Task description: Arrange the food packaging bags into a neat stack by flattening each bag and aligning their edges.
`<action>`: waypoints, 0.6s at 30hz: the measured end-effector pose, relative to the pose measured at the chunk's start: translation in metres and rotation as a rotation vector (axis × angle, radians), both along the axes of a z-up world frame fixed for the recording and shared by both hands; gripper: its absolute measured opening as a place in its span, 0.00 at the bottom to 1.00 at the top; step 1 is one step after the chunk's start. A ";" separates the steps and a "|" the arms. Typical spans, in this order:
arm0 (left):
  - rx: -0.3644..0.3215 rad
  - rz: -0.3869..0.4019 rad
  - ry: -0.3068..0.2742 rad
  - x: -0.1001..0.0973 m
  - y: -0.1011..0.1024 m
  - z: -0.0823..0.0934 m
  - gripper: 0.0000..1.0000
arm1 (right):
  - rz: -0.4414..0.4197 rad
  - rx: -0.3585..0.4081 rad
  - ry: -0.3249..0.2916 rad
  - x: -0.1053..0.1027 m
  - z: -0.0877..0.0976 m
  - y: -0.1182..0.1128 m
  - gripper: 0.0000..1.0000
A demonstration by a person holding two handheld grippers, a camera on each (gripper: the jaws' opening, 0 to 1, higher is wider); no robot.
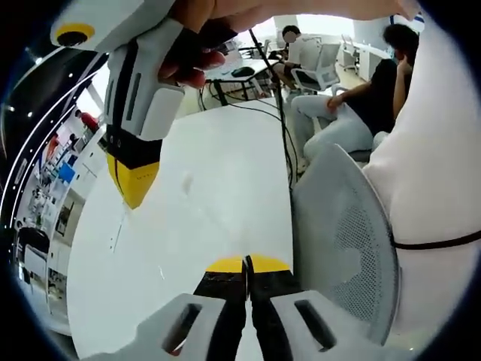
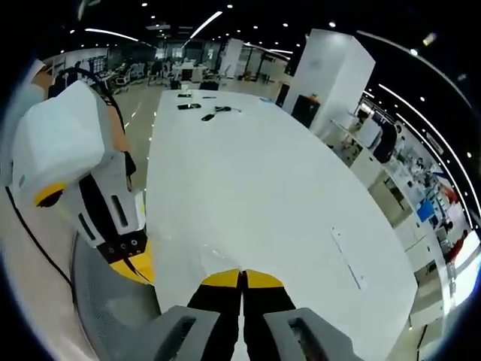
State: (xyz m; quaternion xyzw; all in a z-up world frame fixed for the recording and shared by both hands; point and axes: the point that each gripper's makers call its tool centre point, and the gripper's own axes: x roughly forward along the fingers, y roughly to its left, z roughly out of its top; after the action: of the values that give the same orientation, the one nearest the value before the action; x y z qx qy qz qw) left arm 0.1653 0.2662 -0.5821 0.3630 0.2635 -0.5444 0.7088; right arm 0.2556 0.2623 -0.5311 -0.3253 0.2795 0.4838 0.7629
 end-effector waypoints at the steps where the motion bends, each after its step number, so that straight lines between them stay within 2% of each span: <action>1: -0.001 0.000 -0.001 0.000 0.000 0.000 0.00 | -0.002 0.001 -0.001 0.000 0.000 0.000 0.00; 18: -0.017 0.003 -0.015 0.001 -0.003 0.001 0.00 | -0.014 0.018 -0.022 0.002 0.005 0.001 0.00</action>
State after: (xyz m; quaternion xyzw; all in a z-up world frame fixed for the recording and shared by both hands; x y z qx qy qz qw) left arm 0.1662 0.2636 -0.5810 0.3605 0.2543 -0.5428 0.7147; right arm 0.2579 0.2629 -0.5264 -0.3216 0.2691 0.4776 0.7720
